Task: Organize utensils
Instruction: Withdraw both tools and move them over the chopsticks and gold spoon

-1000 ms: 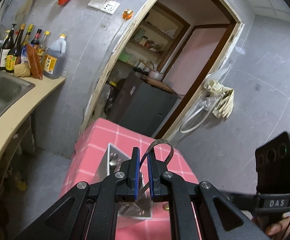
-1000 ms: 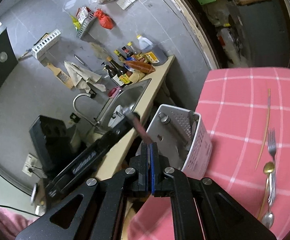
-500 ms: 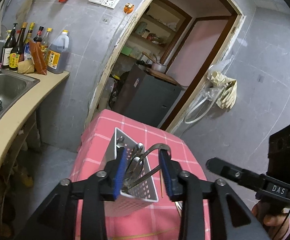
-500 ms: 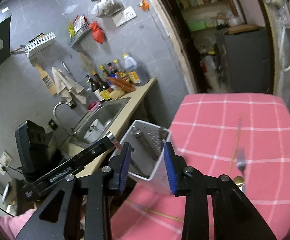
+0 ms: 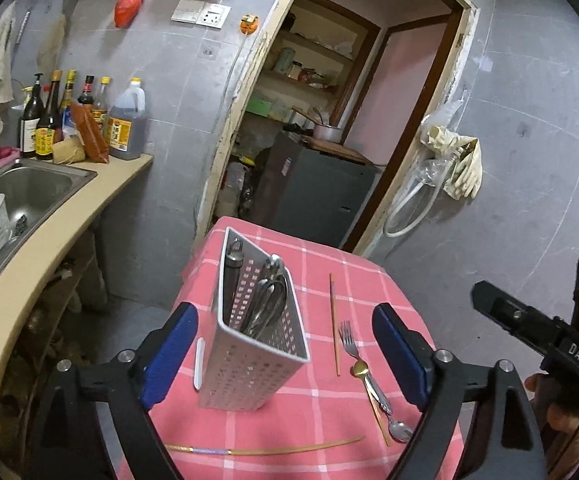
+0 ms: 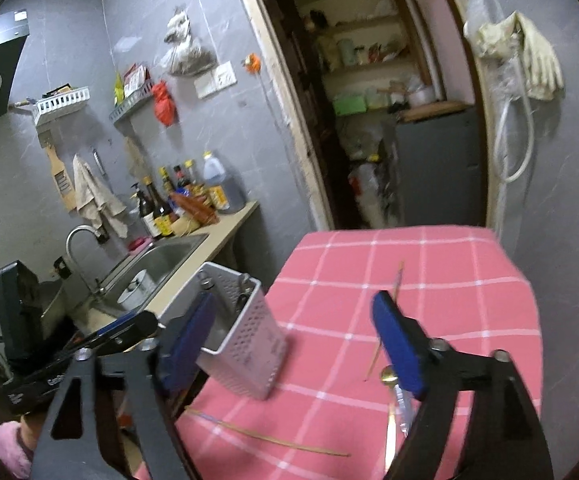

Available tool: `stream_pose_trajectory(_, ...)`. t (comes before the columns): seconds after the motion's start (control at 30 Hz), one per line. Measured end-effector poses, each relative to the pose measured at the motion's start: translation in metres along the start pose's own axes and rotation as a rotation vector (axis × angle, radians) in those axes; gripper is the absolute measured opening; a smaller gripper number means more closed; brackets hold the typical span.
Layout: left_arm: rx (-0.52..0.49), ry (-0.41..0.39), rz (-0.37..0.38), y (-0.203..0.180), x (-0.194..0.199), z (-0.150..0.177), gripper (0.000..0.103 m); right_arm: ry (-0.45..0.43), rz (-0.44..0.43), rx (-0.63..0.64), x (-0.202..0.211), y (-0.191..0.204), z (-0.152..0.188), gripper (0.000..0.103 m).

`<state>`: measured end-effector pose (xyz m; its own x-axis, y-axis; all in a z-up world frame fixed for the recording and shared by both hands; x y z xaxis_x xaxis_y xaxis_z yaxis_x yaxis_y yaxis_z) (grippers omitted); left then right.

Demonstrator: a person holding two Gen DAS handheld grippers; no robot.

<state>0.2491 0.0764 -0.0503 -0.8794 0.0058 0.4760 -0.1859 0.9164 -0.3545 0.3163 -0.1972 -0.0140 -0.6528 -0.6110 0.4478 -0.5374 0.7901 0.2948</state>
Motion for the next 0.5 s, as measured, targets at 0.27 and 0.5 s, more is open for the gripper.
stream_pose_trajectory(0.27,-0.048,-0.071,-0.09,-0.008,0.013,0.01,0.1,-0.069,0.089,0.035,0.025,-0.032,0.003,0.101)
stream_pose_trajectory(0.5,-0.111,-0.065,-0.207,-0.01,0.019,0.029,0.101,-0.083,0.147,0.123,0.033,-0.052,0.016,0.101)
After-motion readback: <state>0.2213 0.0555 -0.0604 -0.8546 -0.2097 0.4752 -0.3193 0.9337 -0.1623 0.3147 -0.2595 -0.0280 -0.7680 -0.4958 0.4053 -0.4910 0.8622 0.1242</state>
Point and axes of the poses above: each gripper's, at about its wrist camera, not at the fingertips, and x roughly against the way its jaws point, y to its left, z to its underside, the point moved 10 cm from there along -x, roughly the way its jaws point
